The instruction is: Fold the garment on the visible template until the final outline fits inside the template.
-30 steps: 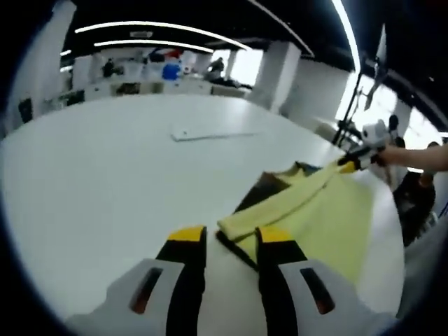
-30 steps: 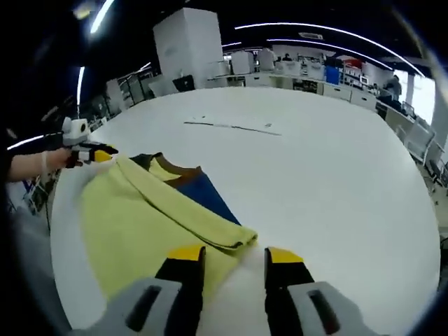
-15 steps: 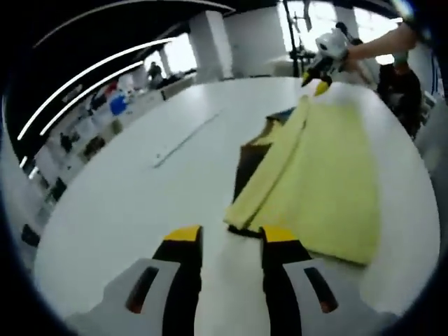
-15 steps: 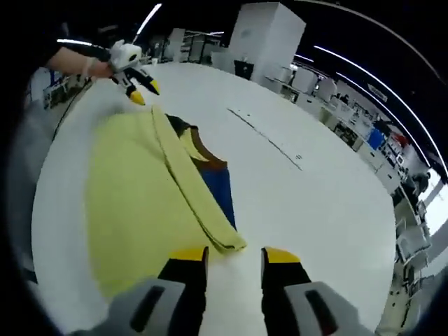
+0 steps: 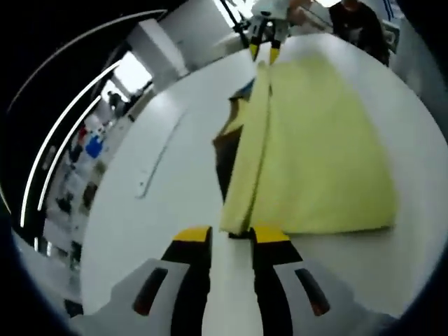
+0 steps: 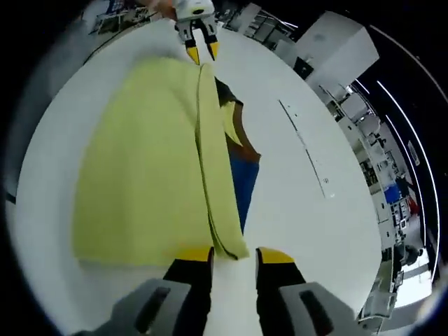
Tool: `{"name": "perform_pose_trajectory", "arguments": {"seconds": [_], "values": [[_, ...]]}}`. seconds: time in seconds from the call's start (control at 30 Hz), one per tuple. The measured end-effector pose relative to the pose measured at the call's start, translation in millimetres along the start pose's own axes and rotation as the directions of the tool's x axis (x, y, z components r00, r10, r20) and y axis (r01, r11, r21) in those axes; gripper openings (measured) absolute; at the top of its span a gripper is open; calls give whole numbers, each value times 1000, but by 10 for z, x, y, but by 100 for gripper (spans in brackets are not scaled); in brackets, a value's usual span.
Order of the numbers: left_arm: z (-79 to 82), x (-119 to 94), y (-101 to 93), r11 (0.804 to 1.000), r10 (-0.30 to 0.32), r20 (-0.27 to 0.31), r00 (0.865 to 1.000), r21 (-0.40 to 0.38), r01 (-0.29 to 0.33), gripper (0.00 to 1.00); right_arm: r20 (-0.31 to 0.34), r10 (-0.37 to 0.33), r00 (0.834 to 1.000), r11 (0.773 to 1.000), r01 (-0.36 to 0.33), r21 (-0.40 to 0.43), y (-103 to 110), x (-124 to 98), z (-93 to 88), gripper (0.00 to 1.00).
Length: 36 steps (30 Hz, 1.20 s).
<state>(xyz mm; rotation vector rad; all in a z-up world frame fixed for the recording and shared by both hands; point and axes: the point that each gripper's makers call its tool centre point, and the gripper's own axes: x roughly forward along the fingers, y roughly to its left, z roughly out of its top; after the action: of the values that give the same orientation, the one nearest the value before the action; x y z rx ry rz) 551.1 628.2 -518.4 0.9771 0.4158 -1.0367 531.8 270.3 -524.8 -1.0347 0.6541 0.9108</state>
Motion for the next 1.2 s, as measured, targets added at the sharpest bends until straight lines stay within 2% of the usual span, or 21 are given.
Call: {"name": "perform_pose_trajectory", "arguments": {"seconds": [0.1, 0.17, 0.4, 0.47, 0.53, 0.57, 0.63, 0.7, 0.77, 0.8, 0.83, 0.97, 1.03, 1.1, 1.2], "values": [[-32, 30, -19, 997, -26, -23, 999, 78, 27, 17, 1, 3, 1000, 1000, -3, -3, 7, -1, 11, 19], [-68, 52, -6, 994, -22, -41, 999, 105, 26, 14, 1, 4, 1000, 1000, -4, -16, 17, 5, 16, 18], [-86, 97, 46, 993, -12, -38, 999, 120, 16, 7, -7, 3, 1000, 999, -4, -41, 20, 35, 3, 13], [-98, 111, 49, 993, -15, -36, 999, 116, 19, 2, -3, 4, 1000, 999, -4, -51, 21, 45, 7, 10], [-83, 113, 56, 994, -8, -32, 999, 105, 12, 1, -5, 3, 1000, 998, -4, -65, 19, 49, 6, 3], [-88, 114, 60, 995, -8, -33, 999, 98, 11, 1, -6, 6, 1000, 998, -6, -66, 21, 52, 2, 0], [-80, 106, 65, 999, -10, -25, 1000, 36, 11, 1, -4, 0, 1000, 998, 0, -62, 12, 38, 8, 0], [-45, 78, 90, 1000, -6, -13, 1000, -3, 6, 0, 14, -6, 1000, 1000, 6, 8, -11, 22, 24, 0], [10, 48, 124, 997, 4, 10, 1000, -83, -3, 0, 31, -24, 999, 999, 23, 31, -71, -44, 59, 0], [26, 29, 166, 991, 17, 19, 1000, -132, -14, 0, 43, -34, 999, 997, 31, 77, -110, -58, 67, 0], [27, 30, 191, 990, 22, 22, 999, -141, -19, 0, 49, -46, 998, 994, 40, 102, -148, -72, 72, 0], [119, -31, 295, 959, 57, 56, 997, -280, -39, 0, 84, -72, 994, 975, 52, 218, -228, -154, 185, 0], [168, -27, 351, 928, 78, 71, 994, -370, -46, 0, 104, -86, 991, 952, 51, 303, -307, -167, 213, 0], [216, -38, 387, 902, 96, 72, 993, -429, -56, 0, 103, -101, 990, 940, 61, 335, -404, -147, 173, 0], [236, -11, 399, 859, 102, 61, 993, -509, -57, 0, 108, -100, 989, 904, 46, 425, -441, -106, 162, 0]]}}
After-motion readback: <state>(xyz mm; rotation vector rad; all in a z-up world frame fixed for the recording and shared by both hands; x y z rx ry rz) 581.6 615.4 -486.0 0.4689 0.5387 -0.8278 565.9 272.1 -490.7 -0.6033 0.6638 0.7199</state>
